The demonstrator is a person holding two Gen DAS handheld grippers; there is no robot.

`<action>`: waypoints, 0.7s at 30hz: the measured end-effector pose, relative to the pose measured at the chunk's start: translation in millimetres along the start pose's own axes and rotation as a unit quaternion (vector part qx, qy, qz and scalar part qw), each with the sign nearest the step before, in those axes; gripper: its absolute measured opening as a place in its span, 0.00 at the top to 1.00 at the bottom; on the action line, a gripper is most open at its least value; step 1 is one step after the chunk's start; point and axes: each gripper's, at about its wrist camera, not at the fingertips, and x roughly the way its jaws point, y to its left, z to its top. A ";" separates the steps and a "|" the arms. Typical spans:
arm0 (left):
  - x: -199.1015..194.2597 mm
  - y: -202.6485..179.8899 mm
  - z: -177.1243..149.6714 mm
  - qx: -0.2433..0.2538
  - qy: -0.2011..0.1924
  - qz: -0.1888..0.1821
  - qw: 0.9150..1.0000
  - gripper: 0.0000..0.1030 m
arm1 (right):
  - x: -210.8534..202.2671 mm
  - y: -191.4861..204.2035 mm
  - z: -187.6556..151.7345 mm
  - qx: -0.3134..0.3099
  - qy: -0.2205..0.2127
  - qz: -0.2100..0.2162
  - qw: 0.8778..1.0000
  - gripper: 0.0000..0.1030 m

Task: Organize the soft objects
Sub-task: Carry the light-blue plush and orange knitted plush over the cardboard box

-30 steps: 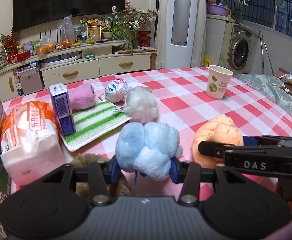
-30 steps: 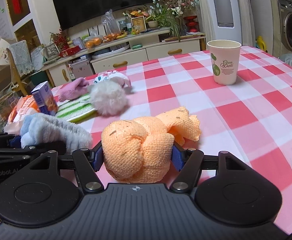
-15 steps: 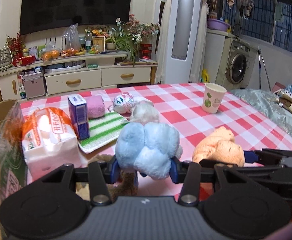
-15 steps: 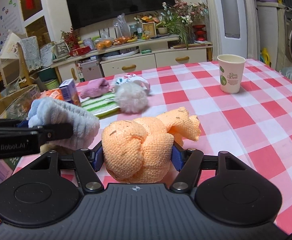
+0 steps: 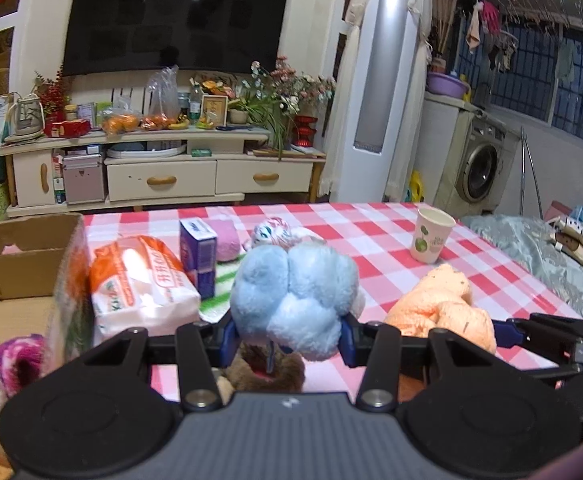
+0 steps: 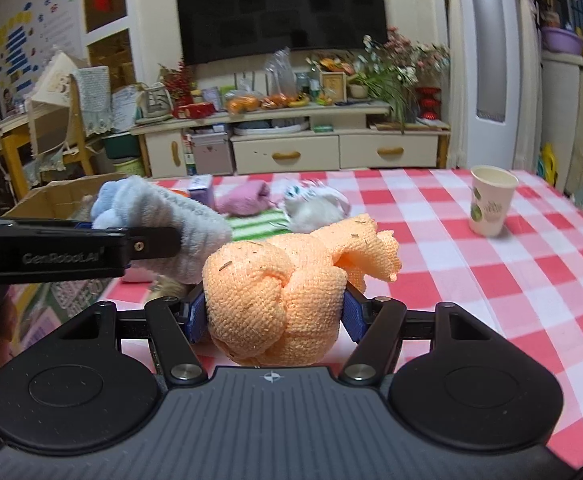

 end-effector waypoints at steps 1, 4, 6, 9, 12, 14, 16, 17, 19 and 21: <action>-2.3 2.4 1.0 -0.003 -0.003 0.001 1.000 0.55 | -0.1 3.8 1.1 -0.005 -0.001 0.002 1.000 0.22; -9.9 9.1 3.6 -0.009 -0.013 0.003 1.000 0.55 | 0.3 14.8 5.2 -0.018 -0.006 0.009 1.000 0.22; -14.7 14.2 5.5 -0.015 -0.019 0.006 1.000 0.55 | 0.1 21.6 8.9 -0.024 -0.009 0.015 1.000 0.22; -22.6 22.5 8.5 -0.025 -0.029 0.010 0.999 0.55 | -3.9 33.0 13.6 -0.039 -0.019 0.024 0.999 0.22; -30.5 32.0 12.3 -0.035 -0.040 0.014 0.998 0.55 | -7.3 44.3 18.3 -0.052 -0.027 0.035 0.998 0.22; -36.0 38.0 14.8 -0.041 -0.049 0.019 0.998 0.55 | -9.8 51.4 21.4 -0.063 -0.033 0.043 0.997 0.22; -41.2 45.3 17.9 -0.049 -0.058 0.025 0.997 0.55 | -11.8 59.7 25.0 -0.074 -0.039 0.050 0.995 0.22; -44.2 49.8 19.3 -0.055 -0.062 0.029 0.996 0.55 | -13.0 64.1 26.9 -0.078 -0.042 0.055 0.995 0.22; -49.1 58.3 22.0 -0.065 -0.070 0.037 0.995 0.55 | -14.1 71.4 30.8 -0.085 -0.047 0.067 0.993 0.22; -53.8 68.2 24.7 -0.075 -0.078 0.048 0.993 0.55 | -13.5 77.1 35.0 -0.093 -0.052 0.078 0.991 0.22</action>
